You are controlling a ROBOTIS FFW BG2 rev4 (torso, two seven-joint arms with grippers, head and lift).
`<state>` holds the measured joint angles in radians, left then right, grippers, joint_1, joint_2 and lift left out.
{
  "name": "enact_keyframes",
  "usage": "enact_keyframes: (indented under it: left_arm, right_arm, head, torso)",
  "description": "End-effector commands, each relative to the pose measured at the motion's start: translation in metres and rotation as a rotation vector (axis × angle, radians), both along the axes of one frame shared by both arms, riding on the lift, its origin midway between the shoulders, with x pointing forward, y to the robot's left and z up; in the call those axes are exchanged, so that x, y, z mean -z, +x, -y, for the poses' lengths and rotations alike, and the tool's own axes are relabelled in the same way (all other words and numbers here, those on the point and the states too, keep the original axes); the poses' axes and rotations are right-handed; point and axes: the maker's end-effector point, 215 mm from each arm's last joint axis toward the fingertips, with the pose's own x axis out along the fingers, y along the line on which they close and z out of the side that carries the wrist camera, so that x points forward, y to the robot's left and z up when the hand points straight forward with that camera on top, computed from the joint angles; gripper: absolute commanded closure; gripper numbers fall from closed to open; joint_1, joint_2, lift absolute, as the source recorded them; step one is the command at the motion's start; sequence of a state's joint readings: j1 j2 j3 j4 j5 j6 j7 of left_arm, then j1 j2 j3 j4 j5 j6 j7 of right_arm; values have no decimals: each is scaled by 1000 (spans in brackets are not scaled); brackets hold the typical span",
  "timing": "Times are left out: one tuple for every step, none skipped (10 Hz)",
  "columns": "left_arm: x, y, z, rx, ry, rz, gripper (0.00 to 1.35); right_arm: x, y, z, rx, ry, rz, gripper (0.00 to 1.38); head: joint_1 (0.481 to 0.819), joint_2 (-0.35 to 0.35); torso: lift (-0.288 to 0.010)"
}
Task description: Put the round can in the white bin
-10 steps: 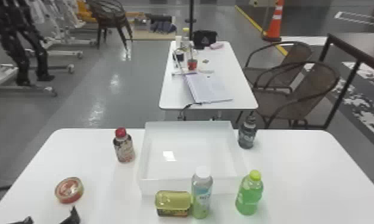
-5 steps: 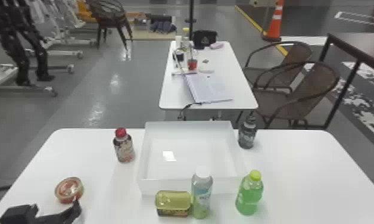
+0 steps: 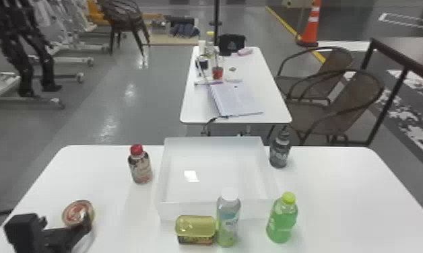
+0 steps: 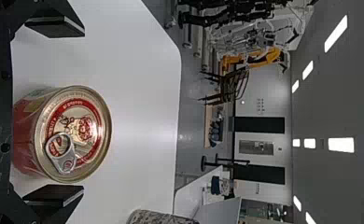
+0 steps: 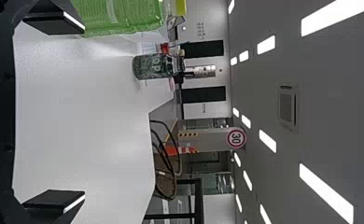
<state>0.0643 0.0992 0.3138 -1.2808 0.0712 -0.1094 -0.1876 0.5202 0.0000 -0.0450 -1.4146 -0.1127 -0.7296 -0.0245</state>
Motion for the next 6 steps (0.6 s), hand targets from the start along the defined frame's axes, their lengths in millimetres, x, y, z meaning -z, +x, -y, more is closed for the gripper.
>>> enact_keyframes:
  left_arm:
    - [5, 9, 2, 33, -15, -19, 119]
    - [6, 15, 5, 67, -18, -26, 119]
    - [10, 21, 9, 96, -31, -38, 119]
    - [9, 26, 11, 119, -26, -42, 119]
    - [8, 29, 12, 130, -20, -49, 119]
    - [8, 33, 14, 149, -22, -56, 139]
  right_arm:
    - [0, 0, 0, 0, 2, -1, 56]
    - [1, 0, 0, 1, 2, -1, 56]
    - [0, 1, 0, 1, 2, 1, 56]
    - [0, 1, 0, 1, 2, 1, 56]
    - [0, 1, 0, 1, 2, 1, 56]
    - [1, 1, 0, 2, 3, -1, 56]
  head:
    - [549, 0]
    - [549, 0]
    - [549, 0]
    - [549, 0]
    - [549, 0]
    - [549, 0]
  torso:
    - [-100]
    - [-100]
    - [-100]
    - [-100]
    - [-100]
    - [-100]
